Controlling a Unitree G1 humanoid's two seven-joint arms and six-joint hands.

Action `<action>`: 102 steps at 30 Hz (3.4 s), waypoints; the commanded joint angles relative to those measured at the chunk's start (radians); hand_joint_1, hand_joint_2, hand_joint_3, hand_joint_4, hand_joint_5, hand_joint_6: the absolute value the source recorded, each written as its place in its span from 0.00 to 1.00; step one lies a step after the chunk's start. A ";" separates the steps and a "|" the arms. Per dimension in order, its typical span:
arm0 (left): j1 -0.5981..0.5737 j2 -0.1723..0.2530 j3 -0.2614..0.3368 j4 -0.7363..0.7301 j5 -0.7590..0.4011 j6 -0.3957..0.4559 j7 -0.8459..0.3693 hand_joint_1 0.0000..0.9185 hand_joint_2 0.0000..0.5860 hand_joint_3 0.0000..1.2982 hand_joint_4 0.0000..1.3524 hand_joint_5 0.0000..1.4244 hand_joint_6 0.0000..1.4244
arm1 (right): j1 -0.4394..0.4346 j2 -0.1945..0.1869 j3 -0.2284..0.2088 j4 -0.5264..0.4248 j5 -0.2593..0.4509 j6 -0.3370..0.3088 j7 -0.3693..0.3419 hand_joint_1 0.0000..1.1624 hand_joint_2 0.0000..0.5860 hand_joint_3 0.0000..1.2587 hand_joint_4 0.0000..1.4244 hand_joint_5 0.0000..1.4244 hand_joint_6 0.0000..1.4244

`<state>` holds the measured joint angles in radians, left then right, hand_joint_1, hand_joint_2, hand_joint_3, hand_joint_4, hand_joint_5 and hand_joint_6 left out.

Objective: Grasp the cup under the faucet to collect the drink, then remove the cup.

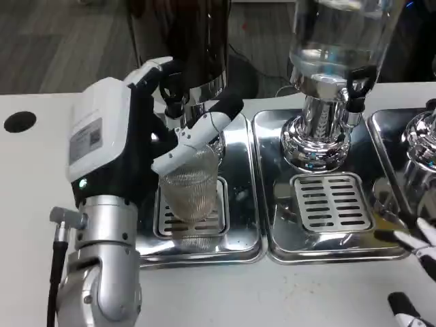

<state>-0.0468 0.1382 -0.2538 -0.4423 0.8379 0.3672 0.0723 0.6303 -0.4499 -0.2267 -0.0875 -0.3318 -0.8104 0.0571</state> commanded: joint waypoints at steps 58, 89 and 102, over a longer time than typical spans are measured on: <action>0.122 0.001 -0.058 -0.089 0.049 -0.040 -0.039 0.00 0.08 0.34 0.30 0.64 0.67 | 0.010 0.001 -0.024 -0.001 0.033 -0.043 0.011 0.37 0.73 0.15 0.00 0.00 0.00; 0.111 -0.002 -0.031 -0.095 0.027 -0.057 -0.033 0.00 0.08 0.31 0.27 0.64 0.65 | -0.004 0.000 -0.021 -0.020 0.043 -0.012 0.034 0.38 0.72 0.16 0.00 0.00 0.00; 0.124 0.002 0.006 -0.118 -0.002 -0.082 -0.023 0.00 0.08 0.27 0.22 0.58 0.67 | -0.006 0.010 -0.011 -0.023 0.037 -0.006 0.037 0.38 0.72 0.16 0.00 0.00 0.00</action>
<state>0.0652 0.1377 -0.2529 -0.5423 0.8376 0.3081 0.0573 0.6274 -0.4414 -0.2421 -0.0932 -0.3032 -0.8232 0.0864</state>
